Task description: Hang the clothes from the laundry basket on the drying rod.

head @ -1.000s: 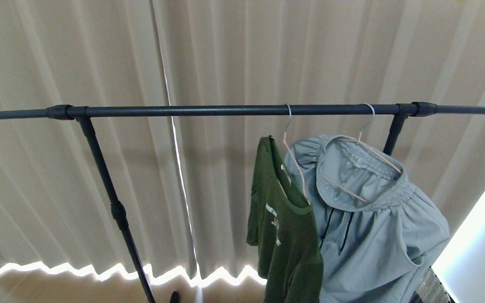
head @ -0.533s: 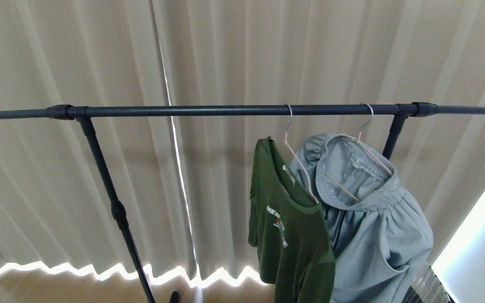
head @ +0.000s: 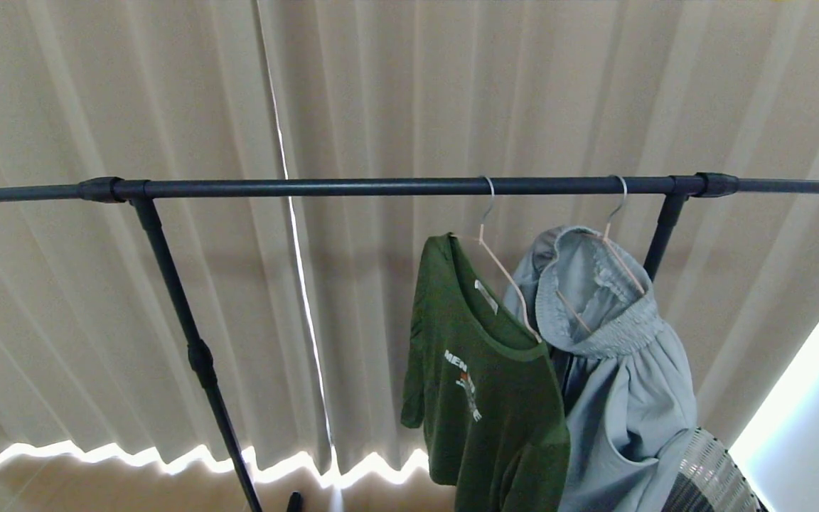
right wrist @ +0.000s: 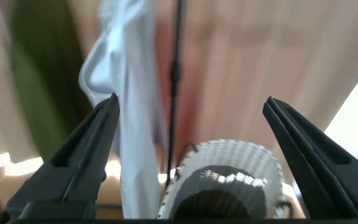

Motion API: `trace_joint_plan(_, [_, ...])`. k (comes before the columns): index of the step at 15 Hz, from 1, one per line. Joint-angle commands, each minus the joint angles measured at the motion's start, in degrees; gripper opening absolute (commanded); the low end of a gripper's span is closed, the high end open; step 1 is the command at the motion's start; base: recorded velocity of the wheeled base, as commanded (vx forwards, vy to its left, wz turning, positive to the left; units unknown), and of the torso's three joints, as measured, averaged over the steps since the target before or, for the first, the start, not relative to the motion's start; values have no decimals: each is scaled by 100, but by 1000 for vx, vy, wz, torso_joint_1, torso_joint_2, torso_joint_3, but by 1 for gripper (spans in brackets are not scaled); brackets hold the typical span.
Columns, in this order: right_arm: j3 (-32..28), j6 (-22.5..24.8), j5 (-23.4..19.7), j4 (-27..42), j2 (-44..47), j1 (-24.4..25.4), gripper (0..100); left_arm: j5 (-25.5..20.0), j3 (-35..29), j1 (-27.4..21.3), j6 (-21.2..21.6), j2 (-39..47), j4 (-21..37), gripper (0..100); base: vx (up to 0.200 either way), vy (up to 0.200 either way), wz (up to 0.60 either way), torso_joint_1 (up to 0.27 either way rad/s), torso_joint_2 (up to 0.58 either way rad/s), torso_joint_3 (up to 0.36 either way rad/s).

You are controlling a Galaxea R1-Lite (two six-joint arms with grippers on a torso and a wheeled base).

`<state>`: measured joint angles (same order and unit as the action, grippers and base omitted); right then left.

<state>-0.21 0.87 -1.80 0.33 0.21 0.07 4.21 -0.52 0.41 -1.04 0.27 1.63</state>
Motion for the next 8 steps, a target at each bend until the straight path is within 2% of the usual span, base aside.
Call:
trace_joint_plan(1, [-6,19,-13,2,-12,1,100,1,0,2,-2,-9,-5,100,0,0,0,0,0,0])
trace_joint_plan(8, [-6,-25,5,2,-12,1,100,1,0,2,-2,-9,-5,100,0,0,0,0,0,0])
